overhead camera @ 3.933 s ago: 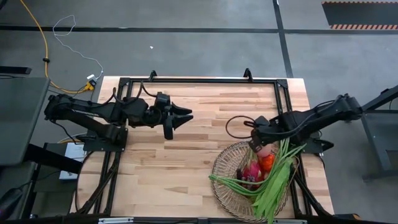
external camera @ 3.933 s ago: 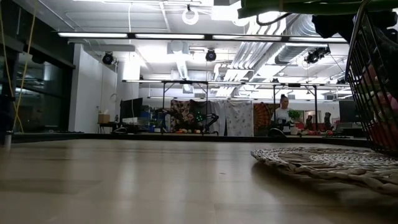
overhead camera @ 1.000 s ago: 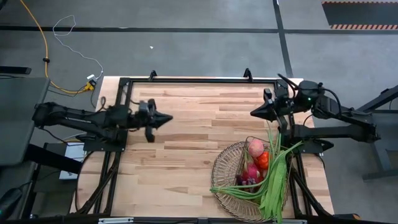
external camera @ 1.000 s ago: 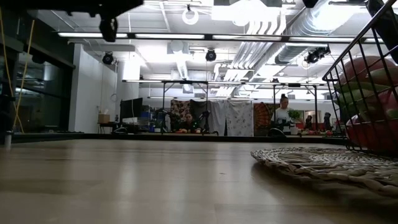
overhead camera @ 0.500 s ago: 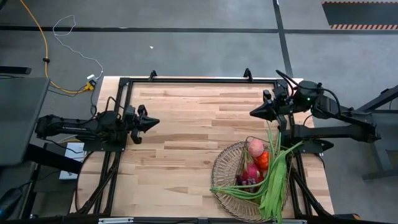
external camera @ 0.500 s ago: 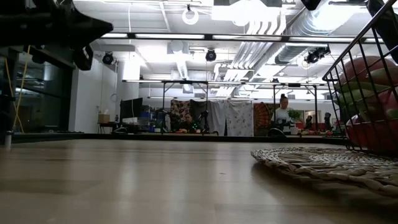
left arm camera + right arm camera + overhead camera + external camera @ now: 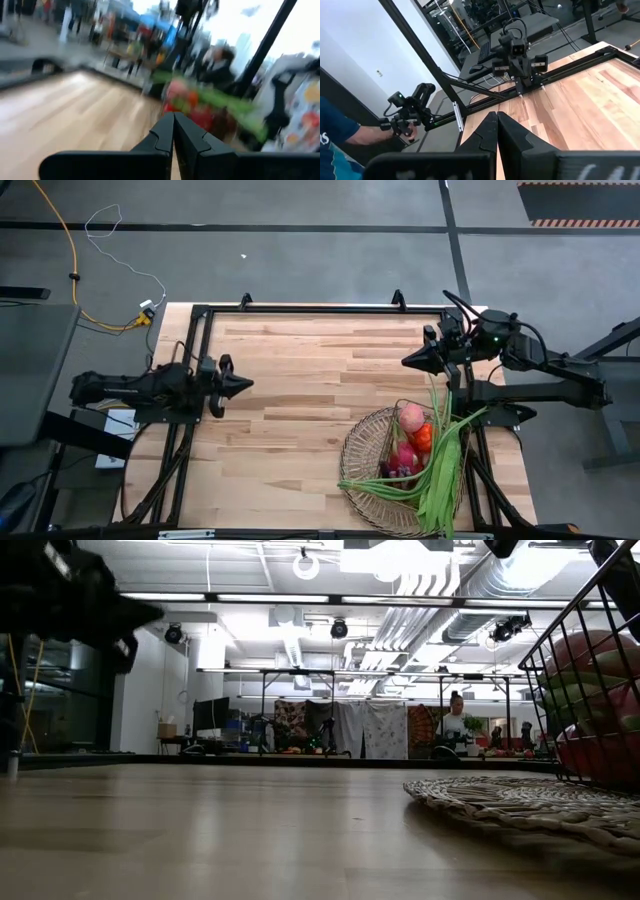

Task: Build produce basket
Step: Return to Home Position

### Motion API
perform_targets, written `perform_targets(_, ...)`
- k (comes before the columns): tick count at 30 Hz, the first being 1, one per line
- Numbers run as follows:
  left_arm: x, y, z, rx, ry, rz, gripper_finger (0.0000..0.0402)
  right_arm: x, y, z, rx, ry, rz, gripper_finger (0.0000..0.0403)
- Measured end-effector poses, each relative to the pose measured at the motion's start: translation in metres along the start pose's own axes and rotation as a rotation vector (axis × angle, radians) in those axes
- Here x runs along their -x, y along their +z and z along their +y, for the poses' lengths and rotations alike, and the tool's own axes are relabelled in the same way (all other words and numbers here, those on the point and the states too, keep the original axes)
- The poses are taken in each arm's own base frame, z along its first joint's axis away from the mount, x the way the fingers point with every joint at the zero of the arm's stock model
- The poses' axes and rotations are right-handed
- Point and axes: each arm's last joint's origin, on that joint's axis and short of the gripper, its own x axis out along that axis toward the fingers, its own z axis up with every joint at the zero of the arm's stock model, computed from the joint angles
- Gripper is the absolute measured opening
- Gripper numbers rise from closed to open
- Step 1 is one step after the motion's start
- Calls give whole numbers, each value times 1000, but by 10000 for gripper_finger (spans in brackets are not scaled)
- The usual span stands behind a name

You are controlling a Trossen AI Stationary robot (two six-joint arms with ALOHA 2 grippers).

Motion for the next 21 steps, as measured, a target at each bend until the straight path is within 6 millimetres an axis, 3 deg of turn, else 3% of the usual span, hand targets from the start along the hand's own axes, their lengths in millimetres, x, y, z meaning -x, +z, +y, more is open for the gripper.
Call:
perform_targets(3, 4, -10, 3, 8, -5, 109, 0, 0, 0, 0, -7, 0, 0, 0)
perform_targets(12, 5, -6, 1, 34, -90, 113, 0, 0, 0, 0, -84, 1, -1, 0)
perform_targets(21, 4, -7, 3, 58, -25, 106, 0, 10, 1, 5, -52, 3, -31, 0)
